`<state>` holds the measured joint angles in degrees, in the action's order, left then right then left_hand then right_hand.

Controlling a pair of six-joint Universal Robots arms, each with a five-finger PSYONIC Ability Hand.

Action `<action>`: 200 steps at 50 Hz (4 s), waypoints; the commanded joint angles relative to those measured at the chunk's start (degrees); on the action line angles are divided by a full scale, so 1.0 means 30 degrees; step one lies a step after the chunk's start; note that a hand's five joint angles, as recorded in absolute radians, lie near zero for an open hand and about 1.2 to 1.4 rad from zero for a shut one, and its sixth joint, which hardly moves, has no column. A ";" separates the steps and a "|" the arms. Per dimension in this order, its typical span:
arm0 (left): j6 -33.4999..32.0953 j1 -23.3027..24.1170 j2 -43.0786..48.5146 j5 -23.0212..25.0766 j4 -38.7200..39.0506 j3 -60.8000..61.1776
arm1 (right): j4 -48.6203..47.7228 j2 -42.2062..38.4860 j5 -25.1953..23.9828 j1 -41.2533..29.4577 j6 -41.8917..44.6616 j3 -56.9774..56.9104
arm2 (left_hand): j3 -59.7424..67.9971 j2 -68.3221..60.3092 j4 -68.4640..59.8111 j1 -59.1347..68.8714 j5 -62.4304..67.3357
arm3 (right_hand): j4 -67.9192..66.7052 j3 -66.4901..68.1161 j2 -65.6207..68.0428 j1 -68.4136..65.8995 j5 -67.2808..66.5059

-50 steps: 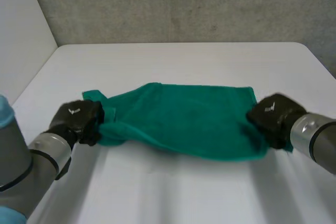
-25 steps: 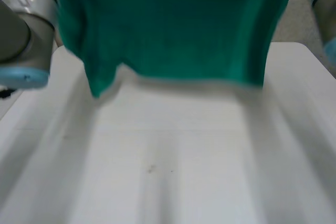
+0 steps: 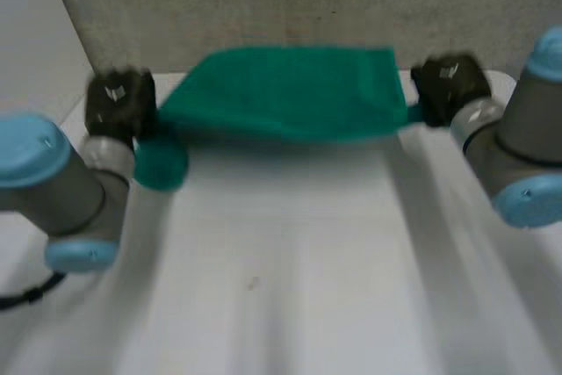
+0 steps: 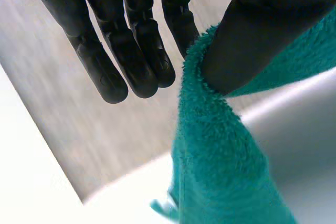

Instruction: Fold the towel.

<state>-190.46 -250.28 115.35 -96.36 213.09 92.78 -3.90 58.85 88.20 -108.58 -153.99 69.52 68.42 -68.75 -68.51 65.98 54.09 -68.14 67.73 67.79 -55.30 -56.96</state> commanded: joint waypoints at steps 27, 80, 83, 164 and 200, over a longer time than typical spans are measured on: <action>-0.0175 -0.1970 -0.4320 0.3696 -0.8951 0.2063 | 0.0891 0.1185 -0.0865 0.1973 0.1907 0.6474 | -1.7892 1.8000 1.7919 -1.7077 -1.6446 | -0.3952 0.4089 0.4069 -0.8233 -0.4348; -0.3720 -0.4495 0.2477 0.6073 -0.9244 -0.1543 | -0.0075 0.0600 -0.0806 0.2793 0.2581 0.6826 | -1.0824 1.0933 1.0852 -1.0010 -0.9378 | -0.3952 0.4089 0.4069 -0.8233 -0.4348; -0.3545 -0.4231 0.2389 0.6073 -0.9244 -0.1484 | -0.0105 0.0395 -0.0806 0.2793 0.2581 0.6768 | -1.0824 1.0933 1.0852 -1.0010 -0.9378 | -0.3952 0.4089 0.4069 -0.8233 -0.4348; -0.4511 -0.1682 -0.3500 0.0829 -0.1069 -0.9776 | -0.1776 0.4965 0.1303 0.0918 0.1644 -0.5656 | 0.3859 -0.3750 -0.3831 0.4674 0.5305 | -0.3952 0.4089 0.4069 -0.8233 -0.4348; -0.8285 -0.2677 -0.2732 0.1005 -1.0086 0.3229 | 0.9144 0.0647 0.0396 0.0977 0.6762 0.1982 | 0.3859 -0.3750 -0.3831 0.4674 0.5305 | -0.3952 0.4089 0.4069 -0.8233 -0.4348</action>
<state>-206.29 -256.21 118.42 -93.41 198.83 93.14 7.86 48.60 89.36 -106.10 -139.70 65.83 68.47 -68.72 -68.50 64.23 54.80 -68.38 67.93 67.80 -55.25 -57.26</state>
